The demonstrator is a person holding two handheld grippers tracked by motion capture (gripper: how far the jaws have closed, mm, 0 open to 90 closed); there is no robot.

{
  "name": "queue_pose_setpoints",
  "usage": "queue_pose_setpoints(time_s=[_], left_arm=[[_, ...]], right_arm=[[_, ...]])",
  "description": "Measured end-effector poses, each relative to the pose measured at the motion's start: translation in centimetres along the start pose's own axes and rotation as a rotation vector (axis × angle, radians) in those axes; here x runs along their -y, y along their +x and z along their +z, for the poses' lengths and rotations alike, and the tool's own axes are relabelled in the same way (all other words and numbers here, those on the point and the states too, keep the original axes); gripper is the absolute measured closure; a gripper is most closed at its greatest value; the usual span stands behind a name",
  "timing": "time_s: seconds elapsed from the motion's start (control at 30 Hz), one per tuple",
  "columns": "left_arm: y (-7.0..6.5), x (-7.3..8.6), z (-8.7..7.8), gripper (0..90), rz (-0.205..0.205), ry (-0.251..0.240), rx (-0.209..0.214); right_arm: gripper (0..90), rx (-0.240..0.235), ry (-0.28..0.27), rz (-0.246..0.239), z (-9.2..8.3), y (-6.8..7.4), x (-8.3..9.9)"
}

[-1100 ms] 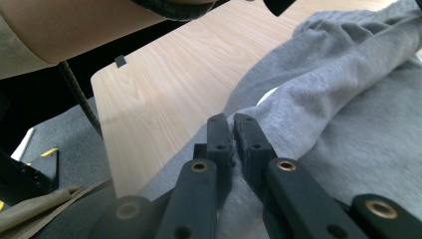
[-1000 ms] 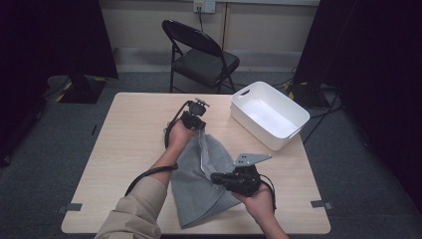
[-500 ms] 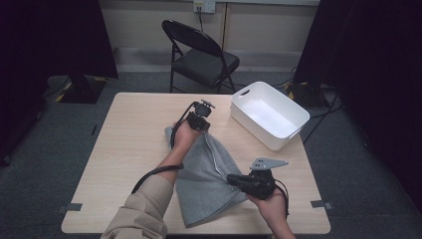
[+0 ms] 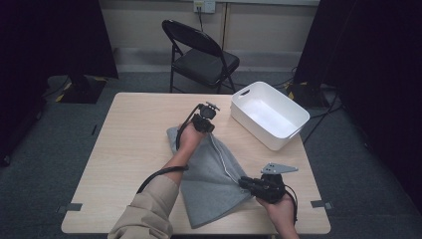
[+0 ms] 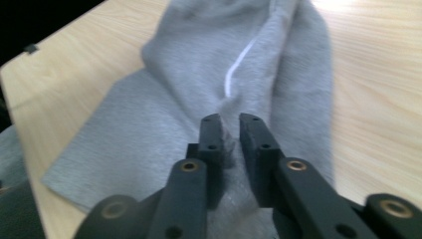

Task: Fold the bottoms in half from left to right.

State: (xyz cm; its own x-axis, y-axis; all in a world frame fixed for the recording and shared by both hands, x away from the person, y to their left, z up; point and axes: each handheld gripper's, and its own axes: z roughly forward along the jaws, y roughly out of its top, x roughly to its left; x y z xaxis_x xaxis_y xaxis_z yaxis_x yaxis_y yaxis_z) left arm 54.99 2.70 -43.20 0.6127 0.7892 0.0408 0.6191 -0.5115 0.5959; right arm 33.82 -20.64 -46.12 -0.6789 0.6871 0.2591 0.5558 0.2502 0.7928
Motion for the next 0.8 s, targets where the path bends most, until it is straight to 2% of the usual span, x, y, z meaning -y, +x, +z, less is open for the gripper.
queue_pose_setpoints(time_s=[0.23, 0.33, 0.43, 0.53, 0.6, 0.63, 0.8], left_arm=[[-0.4, -0.2, 0.0, 87.2, 0.001, -0.023, -0.001], [-0.8, -0.3, -0.1, 83.4, 0.011, -0.039, 0.014], [-1.2, -0.3, -0.6, 74.2, 0.036, -0.06, 0.005], [-1.3, -0.1, -1.2, 71.1, 0.043, -0.087, 0.023], [-1.3, 0.1, -1.8, 67.6, 0.065, -0.099, 0.018], [-1.3, 0.3, -2.1, 67.4, 0.065, -0.103, 0.019], [-0.8, 1.5, -3.4, 64.0, 0.058, -0.129, 0.024]], right_arm=[[79.8, 0.066, -0.033, 0.055, -1.9, -1.9, 0.9], [74.6, 0.074, -0.049, 0.056, -2.4, -2.0, 0.8], [70.7, 0.07, -0.042, 0.029, -2.0, -1.5, 0.5], [68.7, 0.053, -0.027, 0.001, -1.2, -0.7, 0.3], [67.3, 0.049, -0.019, -0.013, -0.7, -0.2, 0.0], [66.3, 0.038, -0.02, -0.02, -0.4, 0.0, -0.1], [63.2, 0.041, 0.008, -0.066, 1.1, 1.3, -0.6]])
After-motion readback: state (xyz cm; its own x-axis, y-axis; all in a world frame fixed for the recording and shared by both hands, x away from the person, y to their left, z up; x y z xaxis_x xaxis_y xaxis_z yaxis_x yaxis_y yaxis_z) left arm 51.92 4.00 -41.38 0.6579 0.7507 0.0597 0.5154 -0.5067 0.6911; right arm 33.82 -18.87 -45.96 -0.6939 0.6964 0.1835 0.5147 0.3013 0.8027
